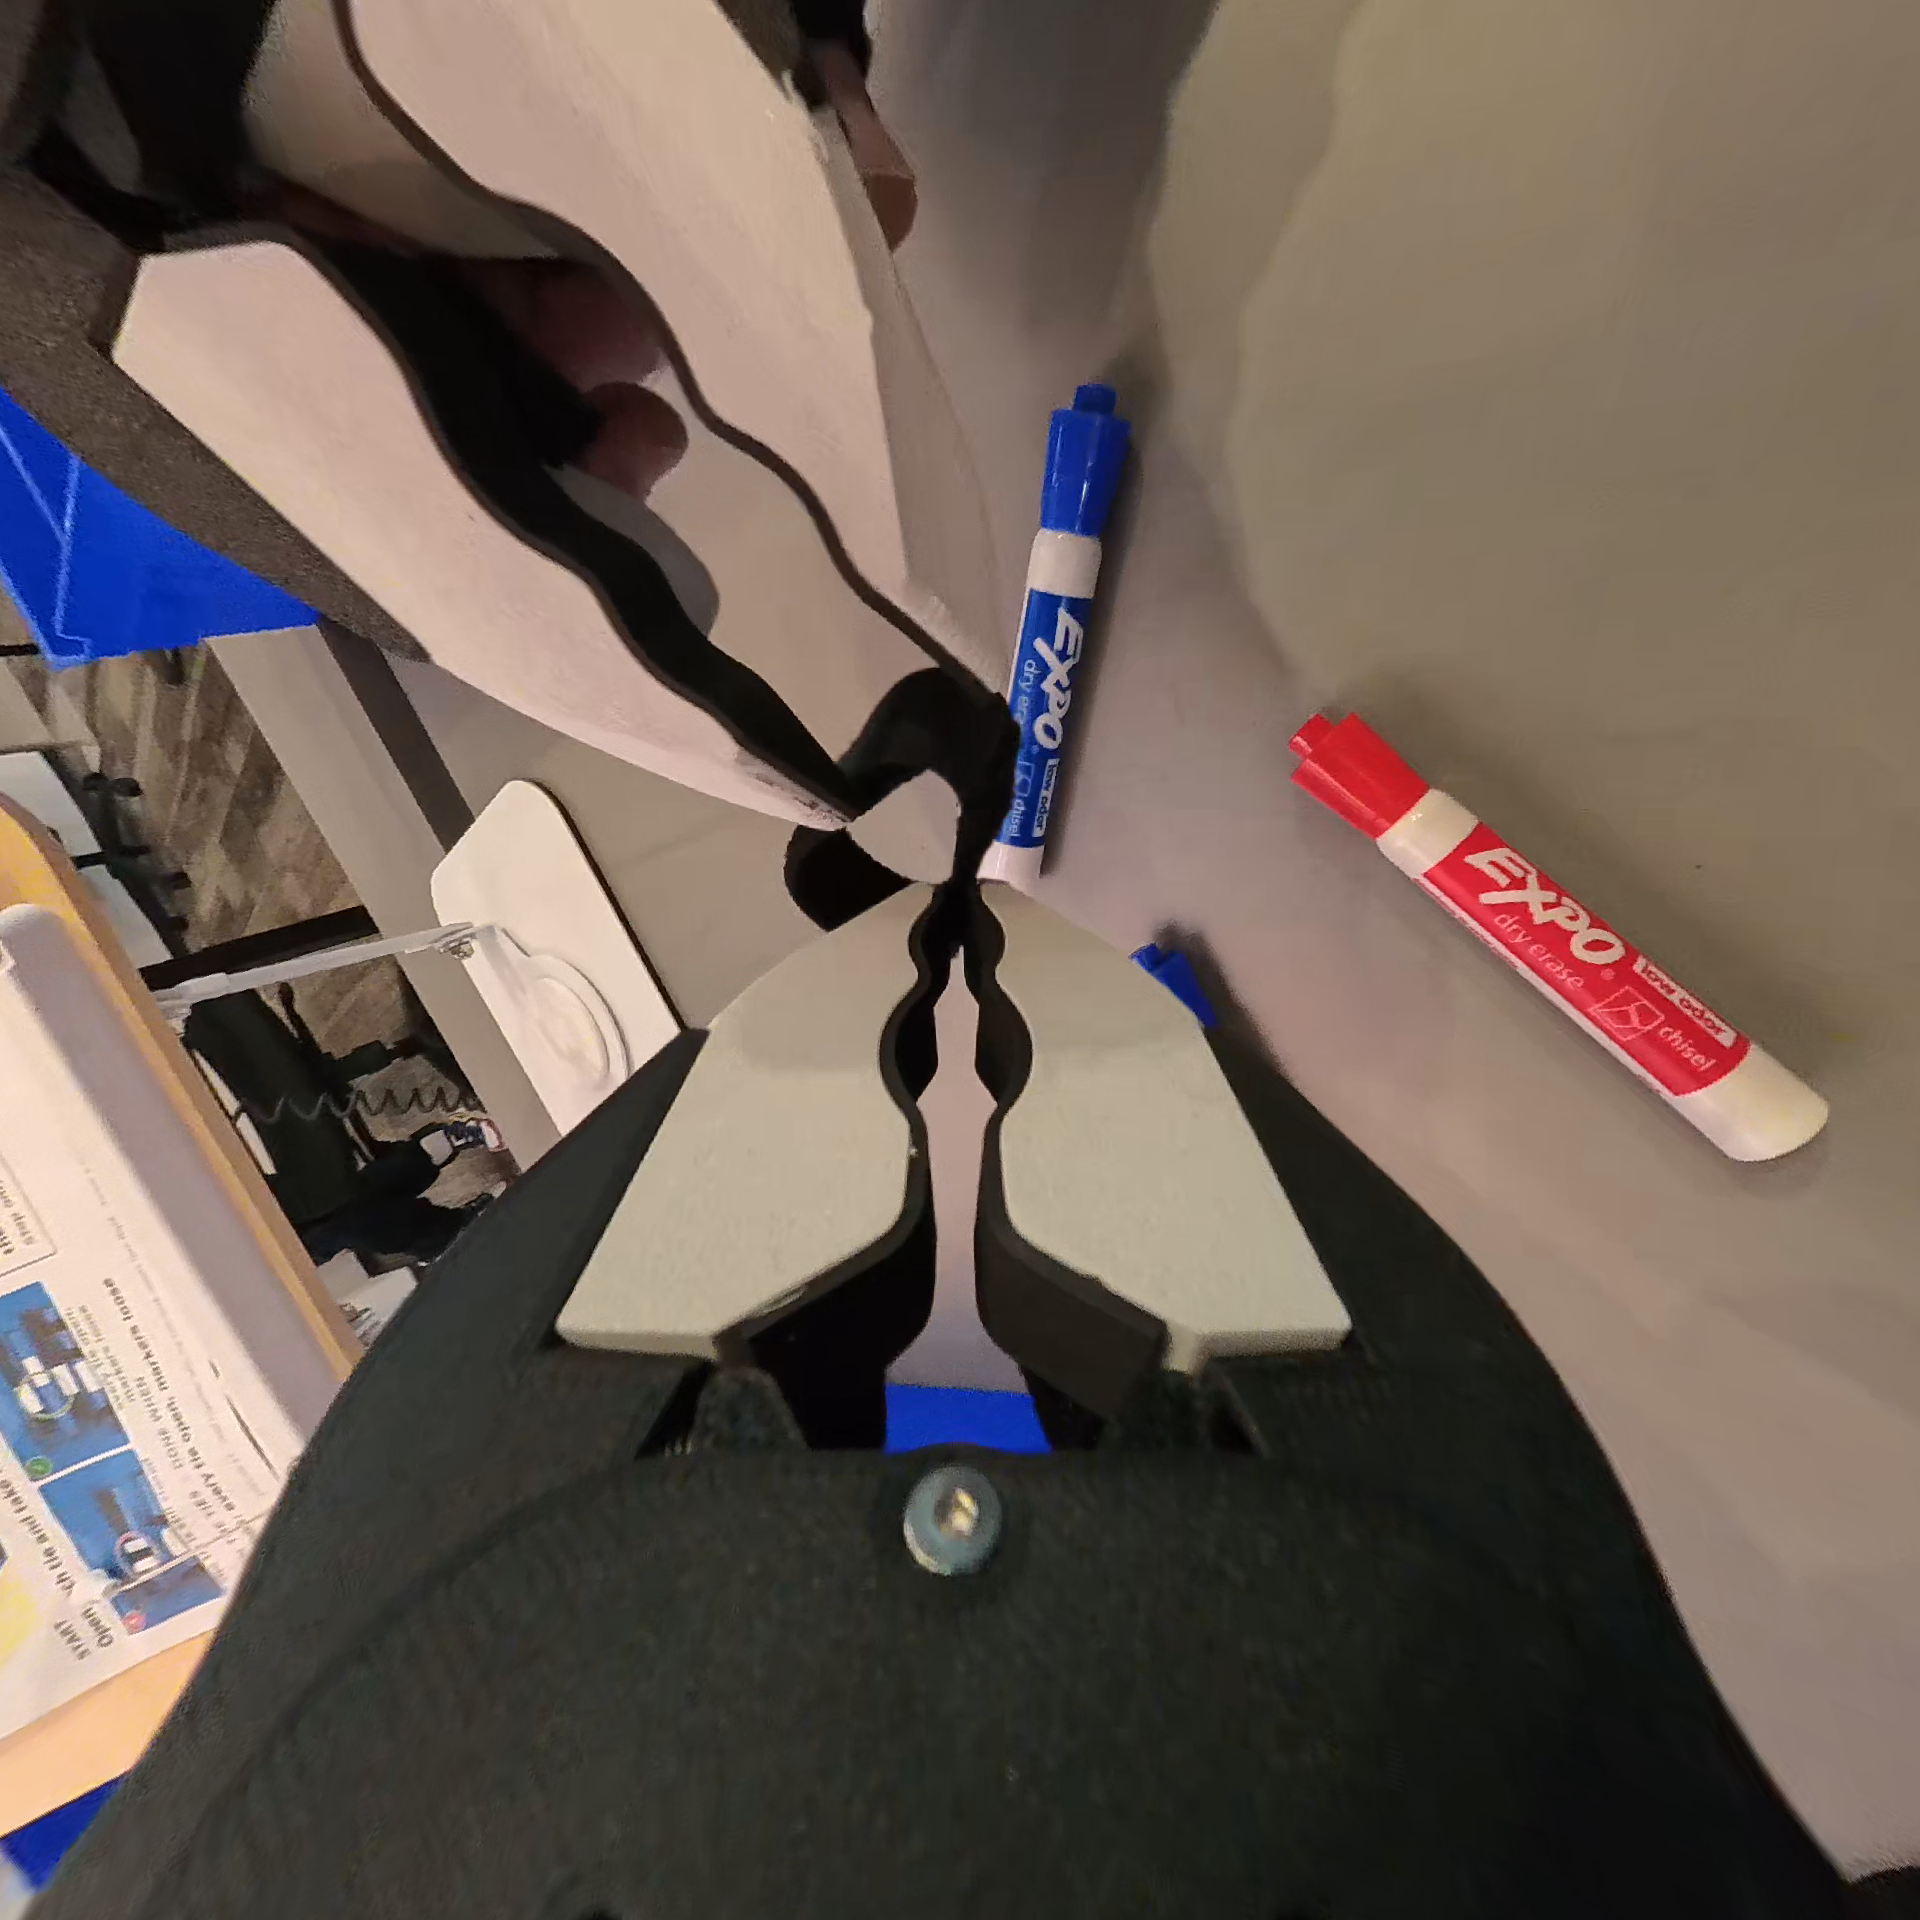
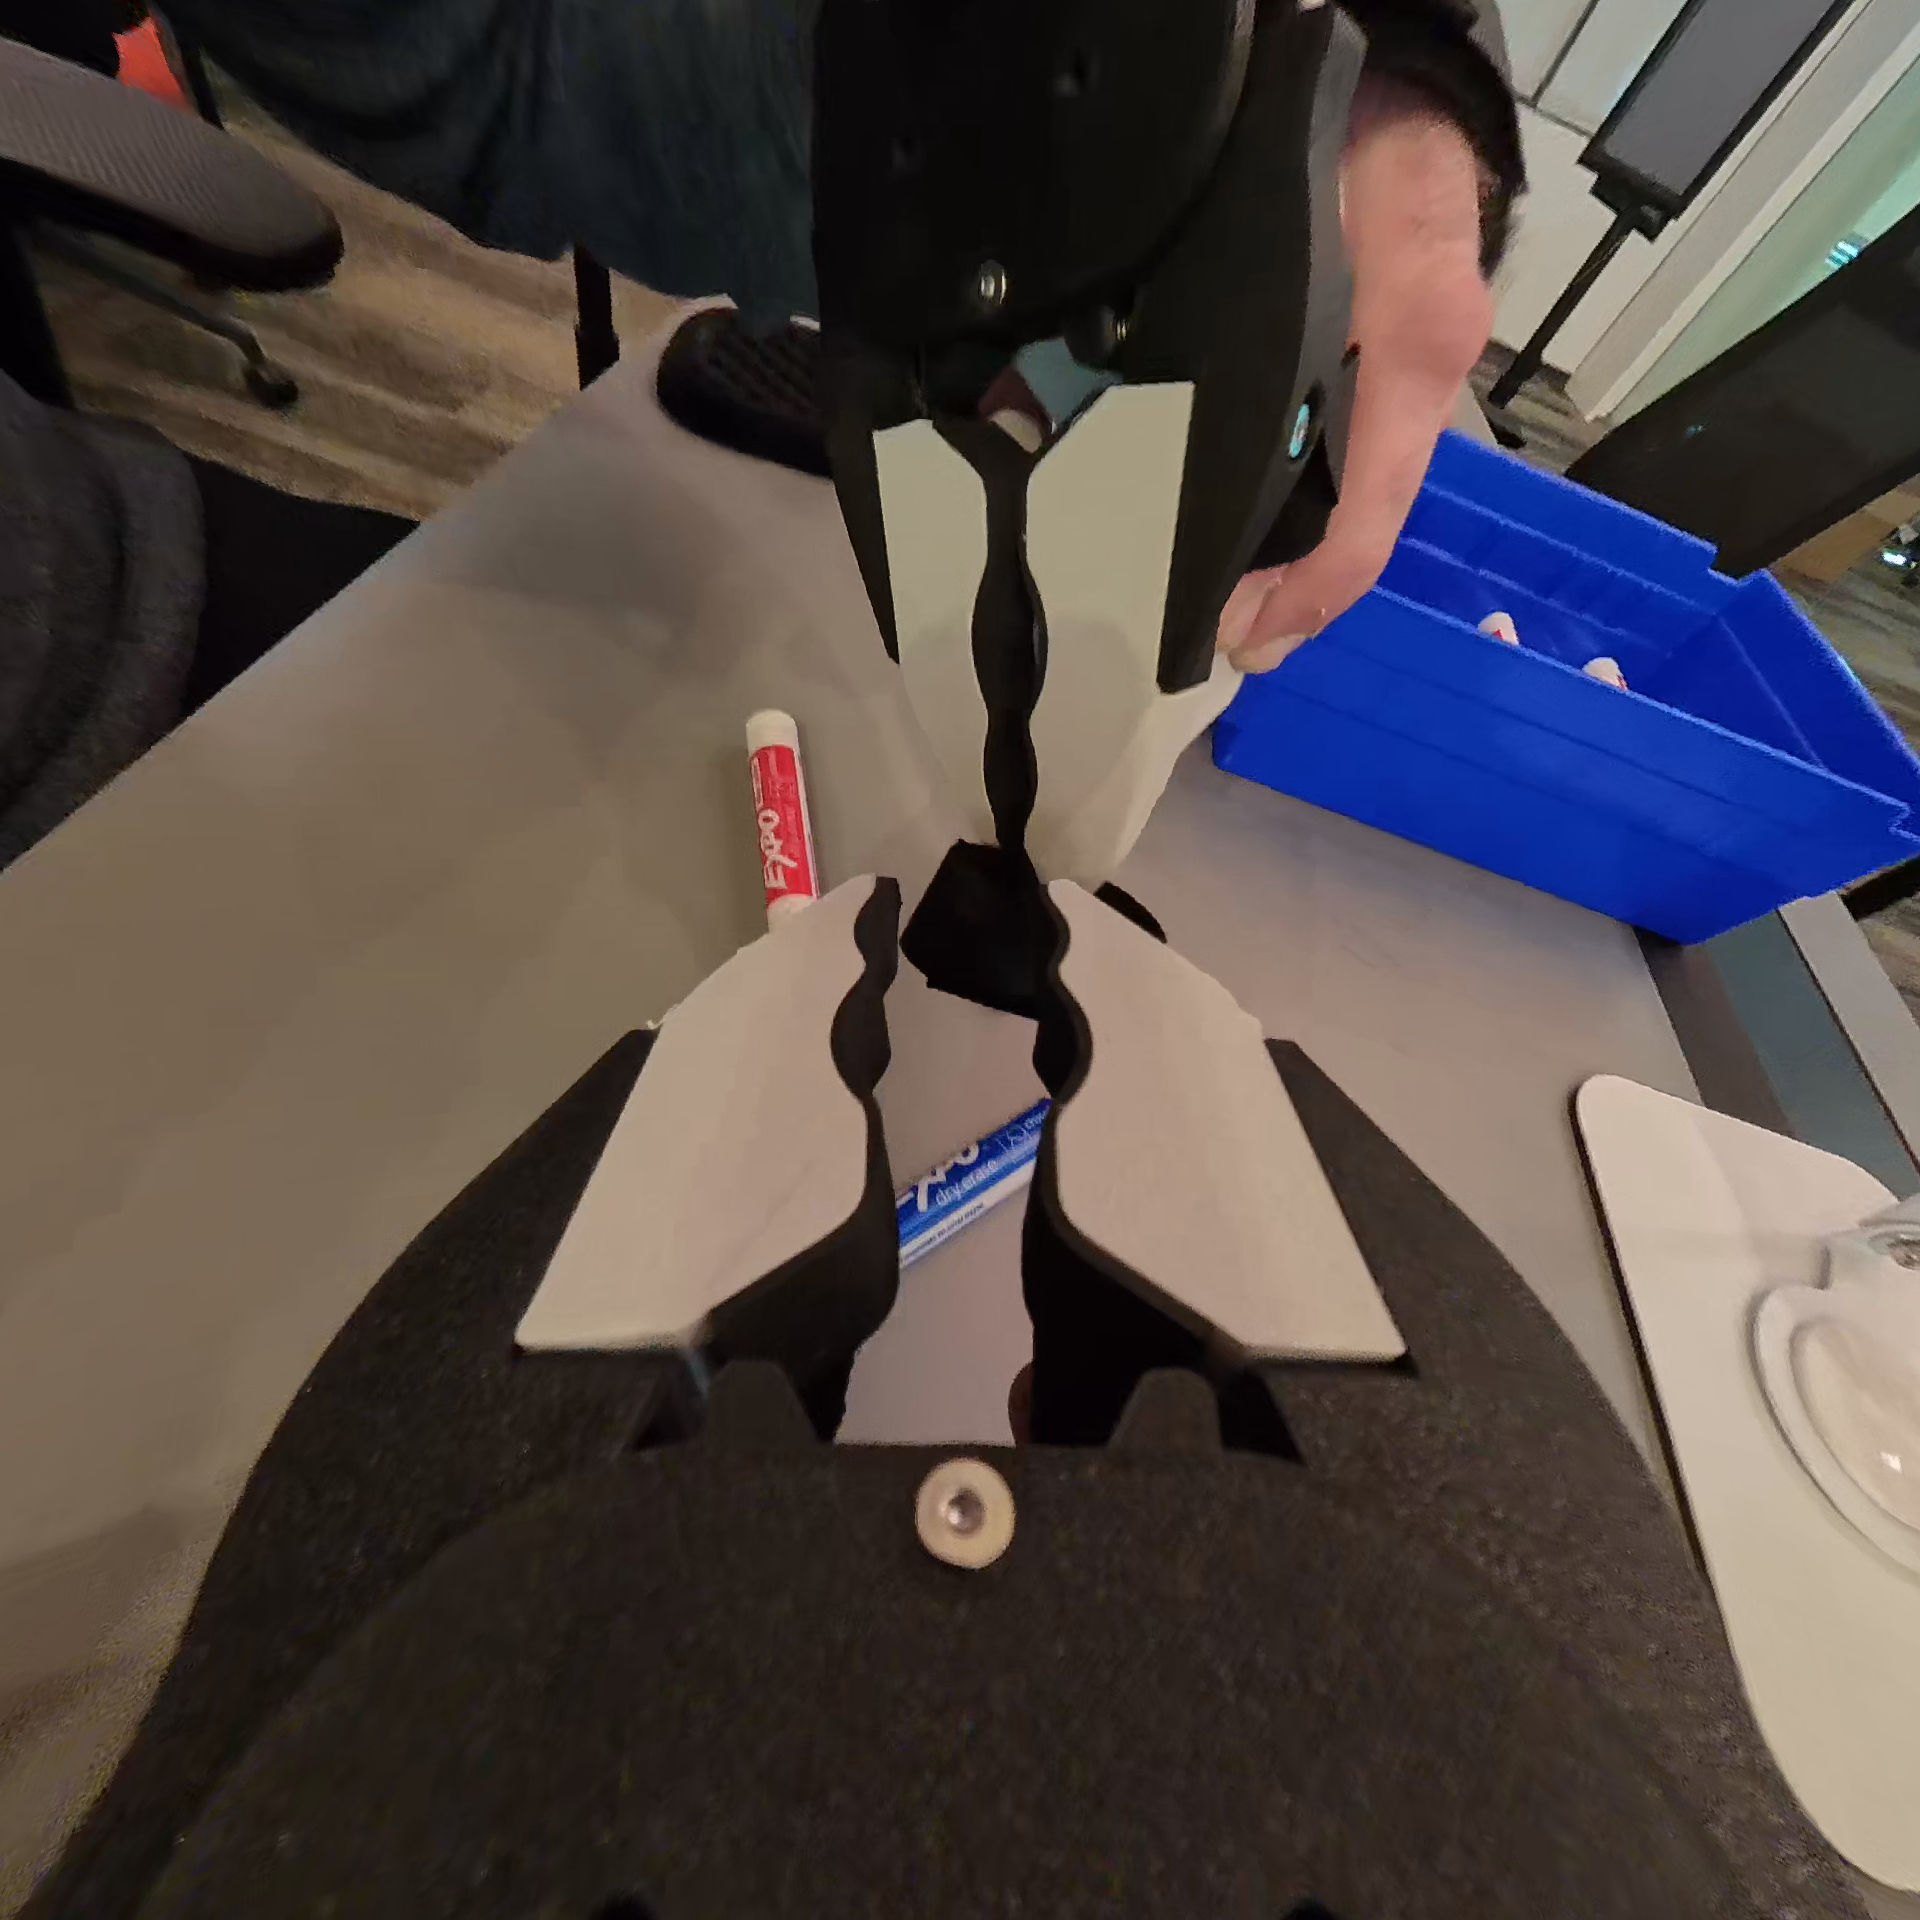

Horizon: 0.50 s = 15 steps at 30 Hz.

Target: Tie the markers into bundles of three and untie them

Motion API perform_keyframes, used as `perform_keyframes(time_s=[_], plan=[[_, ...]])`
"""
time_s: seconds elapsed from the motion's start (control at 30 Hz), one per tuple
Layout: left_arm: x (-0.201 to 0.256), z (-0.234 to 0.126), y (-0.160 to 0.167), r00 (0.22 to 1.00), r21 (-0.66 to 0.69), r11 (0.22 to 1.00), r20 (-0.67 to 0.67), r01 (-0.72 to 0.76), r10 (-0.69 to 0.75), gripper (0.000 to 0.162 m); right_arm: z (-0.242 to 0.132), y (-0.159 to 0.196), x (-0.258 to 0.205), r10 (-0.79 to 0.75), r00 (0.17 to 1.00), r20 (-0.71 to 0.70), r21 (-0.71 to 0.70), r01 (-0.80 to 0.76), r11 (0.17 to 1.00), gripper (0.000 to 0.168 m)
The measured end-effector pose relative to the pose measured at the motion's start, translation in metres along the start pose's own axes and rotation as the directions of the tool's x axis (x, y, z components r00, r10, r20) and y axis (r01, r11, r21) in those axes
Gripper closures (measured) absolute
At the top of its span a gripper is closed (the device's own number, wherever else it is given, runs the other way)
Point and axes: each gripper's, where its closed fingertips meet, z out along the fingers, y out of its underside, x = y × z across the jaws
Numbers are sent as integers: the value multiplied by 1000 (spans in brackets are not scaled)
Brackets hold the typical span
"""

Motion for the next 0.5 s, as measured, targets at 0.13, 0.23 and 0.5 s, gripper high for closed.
perform_keyframes(time_s=[0.13,0.23,0.5], plan=[[2,-2,-1,1000,3,1000,-15,-8,8,160,-1,2,1,-12,1000,-5,-18,12,1000,144],[4,-4,-1,999,1,1000,-27,-19,19,160,-2,2,0,-17,1000,0,-19,17,1000,144],[2,-11,-2,999,14,1000,-40,-6,7,160,1,4,-1,-52,998,-18,-35,51,998,155]])
